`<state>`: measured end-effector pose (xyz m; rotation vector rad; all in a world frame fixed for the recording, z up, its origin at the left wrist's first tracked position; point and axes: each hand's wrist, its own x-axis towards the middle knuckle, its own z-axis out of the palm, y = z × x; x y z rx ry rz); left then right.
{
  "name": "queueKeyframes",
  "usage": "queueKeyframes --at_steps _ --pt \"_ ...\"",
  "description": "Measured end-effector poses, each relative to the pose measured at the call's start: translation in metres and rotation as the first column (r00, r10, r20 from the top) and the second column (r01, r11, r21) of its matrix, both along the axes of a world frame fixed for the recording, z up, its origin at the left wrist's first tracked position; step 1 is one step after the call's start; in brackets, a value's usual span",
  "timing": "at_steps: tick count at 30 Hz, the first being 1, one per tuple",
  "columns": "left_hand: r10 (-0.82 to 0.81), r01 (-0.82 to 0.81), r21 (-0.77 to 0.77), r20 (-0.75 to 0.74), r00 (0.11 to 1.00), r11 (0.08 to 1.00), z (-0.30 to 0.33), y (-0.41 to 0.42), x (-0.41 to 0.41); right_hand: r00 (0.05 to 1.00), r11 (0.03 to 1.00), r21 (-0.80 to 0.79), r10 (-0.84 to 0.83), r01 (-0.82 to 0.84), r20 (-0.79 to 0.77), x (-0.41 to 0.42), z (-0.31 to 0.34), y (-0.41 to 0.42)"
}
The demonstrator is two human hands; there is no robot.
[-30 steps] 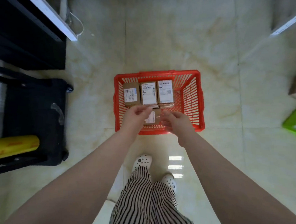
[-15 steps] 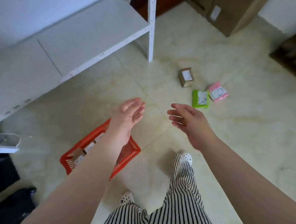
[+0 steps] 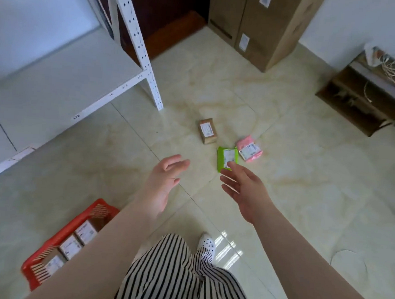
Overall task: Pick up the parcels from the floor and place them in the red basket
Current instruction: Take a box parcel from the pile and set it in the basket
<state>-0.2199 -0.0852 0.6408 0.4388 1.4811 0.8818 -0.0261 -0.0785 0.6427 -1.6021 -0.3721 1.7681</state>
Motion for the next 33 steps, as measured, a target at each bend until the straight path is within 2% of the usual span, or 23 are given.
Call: queueKeyframes --at_steps 10,14,18,22,27,33 --pt "-0.021 0.017 -0.057 -0.07 0.997 0.998 -0.054 0.183 0.017 0.997 0.987 -0.145 -0.072 0.068 -0.021 -0.003 -0.058 0.174" --pt "-0.106 0.098 -0.095 -0.083 0.991 0.991 -0.08 0.259 0.016 0.992 0.975 -0.184 -0.126 0.128 0.025 -0.004 -0.09 0.243" --pt "-0.203 0.18 -0.14 -0.167 0.965 0.974 -0.122 0.343 0.009 0.985 0.957 -0.249 -0.127 0.152 0.114 -0.002 -0.135 0.32" --pt "-0.266 0.232 -0.171 -0.215 0.94 0.958 -0.186 0.401 0.009 0.978 0.937 -0.328 -0.055 0.121 0.203 0.001 -0.195 0.369" --pt "-0.349 0.292 -0.21 -0.333 0.876 0.933 -0.305 0.446 0.019 0.968 0.91 -0.404 0.01 0.095 0.25 -0.004 -0.325 0.404" --pt "-0.522 0.412 -0.321 -0.496 0.694 0.853 -0.475 0.466 0.018 0.951 0.849 -0.528 0.159 0.005 0.265 -0.013 -0.5 0.409"
